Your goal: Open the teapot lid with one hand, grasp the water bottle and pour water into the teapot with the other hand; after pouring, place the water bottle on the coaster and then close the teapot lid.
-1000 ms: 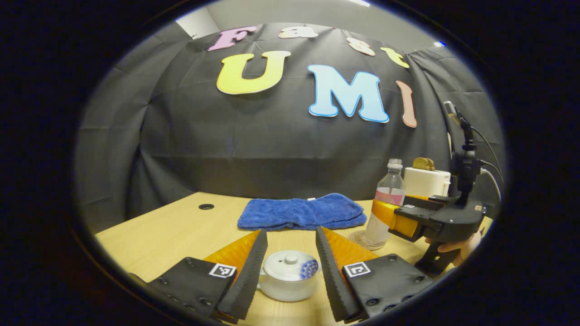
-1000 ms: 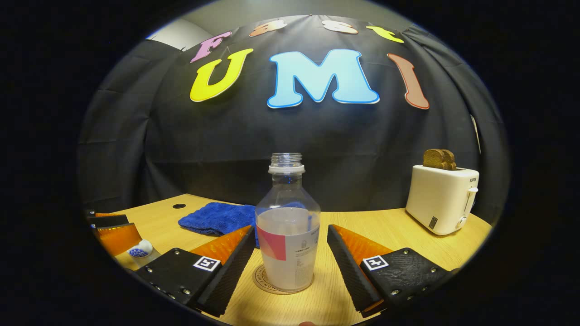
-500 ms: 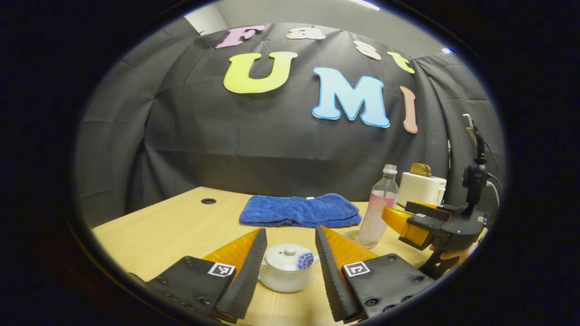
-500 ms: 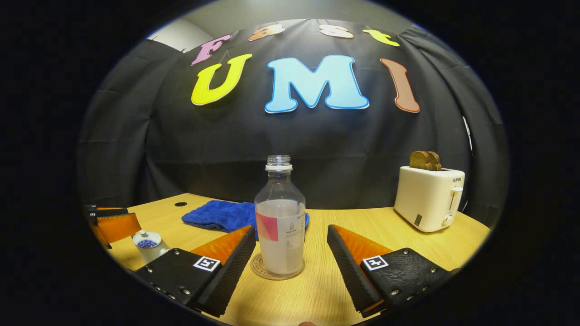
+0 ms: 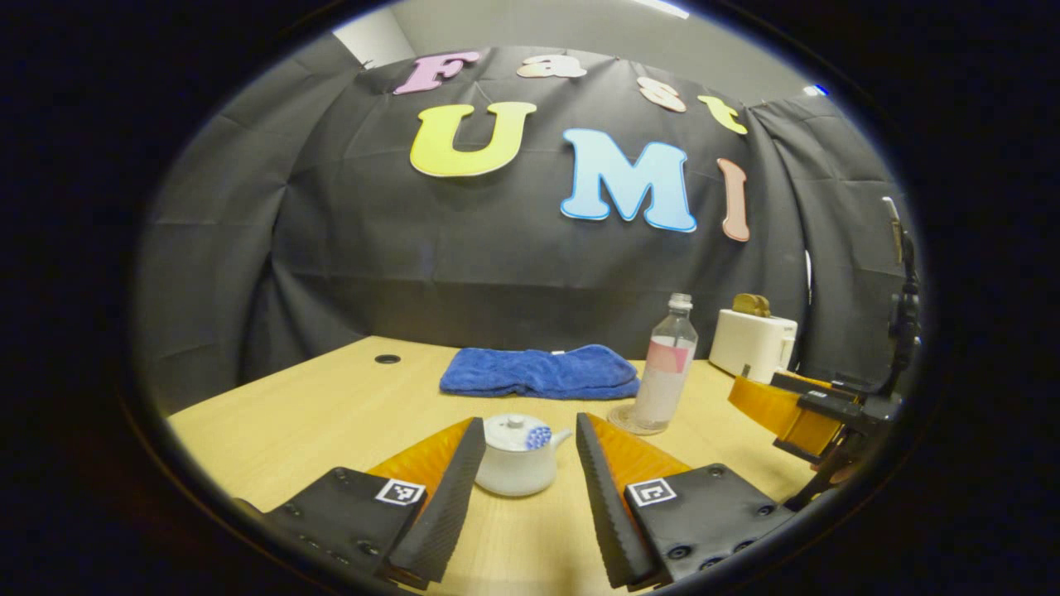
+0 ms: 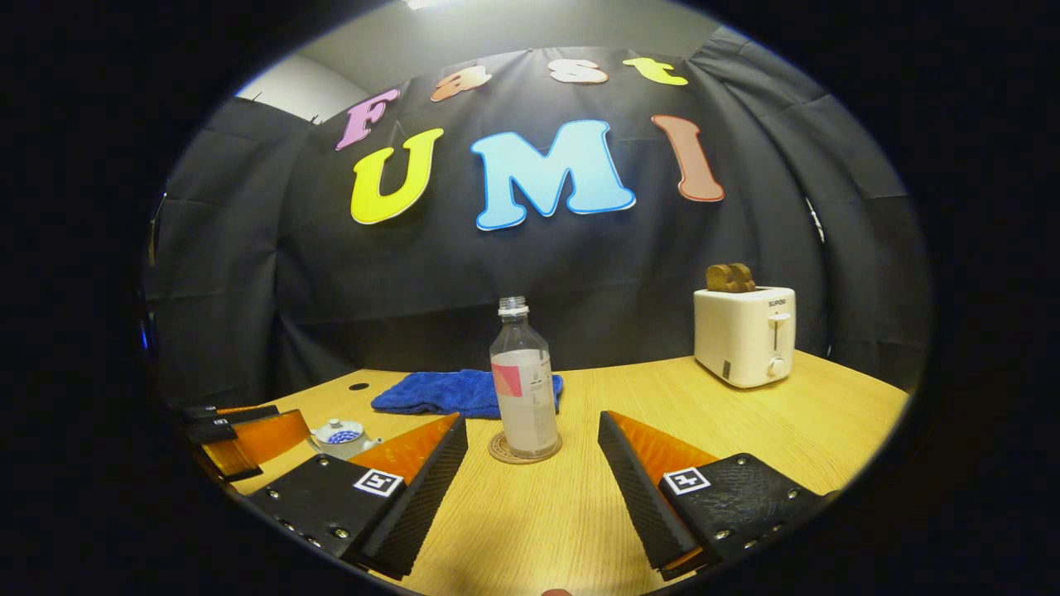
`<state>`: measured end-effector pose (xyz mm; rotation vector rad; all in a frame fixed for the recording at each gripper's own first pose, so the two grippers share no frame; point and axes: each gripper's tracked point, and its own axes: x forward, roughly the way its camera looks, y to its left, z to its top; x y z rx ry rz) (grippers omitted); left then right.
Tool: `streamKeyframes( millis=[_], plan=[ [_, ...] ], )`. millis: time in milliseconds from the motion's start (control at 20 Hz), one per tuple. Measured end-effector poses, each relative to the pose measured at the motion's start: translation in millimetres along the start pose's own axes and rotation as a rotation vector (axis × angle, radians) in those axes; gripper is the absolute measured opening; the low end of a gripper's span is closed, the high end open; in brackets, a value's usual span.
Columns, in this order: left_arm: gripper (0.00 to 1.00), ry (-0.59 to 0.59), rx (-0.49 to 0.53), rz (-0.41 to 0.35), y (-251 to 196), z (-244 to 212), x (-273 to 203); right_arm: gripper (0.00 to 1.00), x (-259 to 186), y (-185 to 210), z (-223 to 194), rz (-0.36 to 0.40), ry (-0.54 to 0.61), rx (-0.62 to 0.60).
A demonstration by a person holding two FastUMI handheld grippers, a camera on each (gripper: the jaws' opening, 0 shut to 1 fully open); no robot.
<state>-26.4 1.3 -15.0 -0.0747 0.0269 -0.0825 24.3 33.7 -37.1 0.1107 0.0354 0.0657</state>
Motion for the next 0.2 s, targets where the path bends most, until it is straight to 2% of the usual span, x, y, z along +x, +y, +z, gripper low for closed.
streamKeyframes(
  millis=[200],
  plan=[
    [0.7,0.006,0.015,-0.008,-12.6,-8.6,-16.6,0.98,-35.3,-14.7,3.8,-0.054,-0.02,-0.002]
  ],
)
